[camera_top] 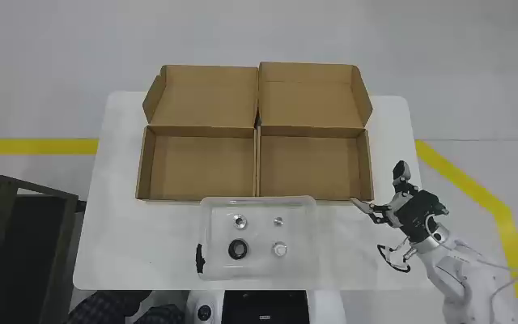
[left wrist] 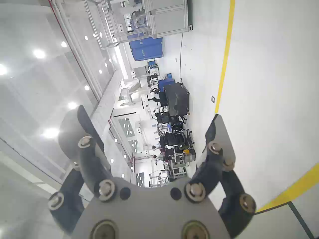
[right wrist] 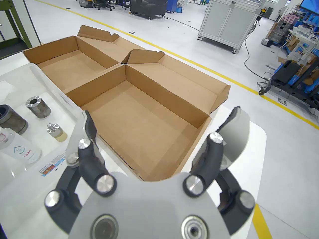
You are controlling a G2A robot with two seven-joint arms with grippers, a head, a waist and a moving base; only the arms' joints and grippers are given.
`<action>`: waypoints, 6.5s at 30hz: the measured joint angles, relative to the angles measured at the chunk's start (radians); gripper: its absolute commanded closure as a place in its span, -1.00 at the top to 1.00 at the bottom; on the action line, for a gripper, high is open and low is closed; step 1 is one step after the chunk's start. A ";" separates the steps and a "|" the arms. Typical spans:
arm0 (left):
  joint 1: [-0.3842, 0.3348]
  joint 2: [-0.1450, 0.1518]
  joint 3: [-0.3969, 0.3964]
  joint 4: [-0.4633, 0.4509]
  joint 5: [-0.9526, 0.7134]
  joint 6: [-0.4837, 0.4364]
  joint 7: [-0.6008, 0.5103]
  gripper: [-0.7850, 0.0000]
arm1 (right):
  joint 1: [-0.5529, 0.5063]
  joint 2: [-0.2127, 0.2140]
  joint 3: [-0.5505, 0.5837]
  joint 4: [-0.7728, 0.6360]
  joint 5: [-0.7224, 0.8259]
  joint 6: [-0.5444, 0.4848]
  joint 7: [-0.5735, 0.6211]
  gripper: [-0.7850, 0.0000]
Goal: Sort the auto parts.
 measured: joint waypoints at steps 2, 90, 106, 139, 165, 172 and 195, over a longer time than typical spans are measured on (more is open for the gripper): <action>0.000 0.000 0.000 0.000 0.000 0.000 0.000 1.00 | 0.000 0.000 0.000 0.000 0.000 0.000 0.000 1.00; 0.000 0.000 0.000 0.000 0.000 0.000 0.000 1.00 | 0.323 0.103 -0.627 -0.029 -0.071 -0.340 0.648 0.00; 0.000 0.000 0.000 0.000 0.000 0.000 0.000 1.00 | 0.371 0.105 -0.693 -0.001 -0.038 -0.343 0.692 -1.00; 0.000 0.000 0.000 0.000 0.000 0.000 0.000 1.00 | 0.383 0.124 -0.550 -0.025 0.279 -0.251 0.349 -1.00; 0.000 0.000 0.000 0.000 0.000 0.000 0.000 1.00 | 0.410 0.126 -0.404 0.034 0.535 -0.216 0.170 -1.00; 0.000 0.000 0.000 0.000 0.000 0.000 0.000 1.00 | 0.415 0.125 -0.404 0.037 0.549 -0.214 0.179 -1.00; 0.000 0.000 0.000 0.000 0.000 0.000 0.000 1.00 | 0.601 0.099 -0.576 0.184 0.341 -0.048 0.416 -1.00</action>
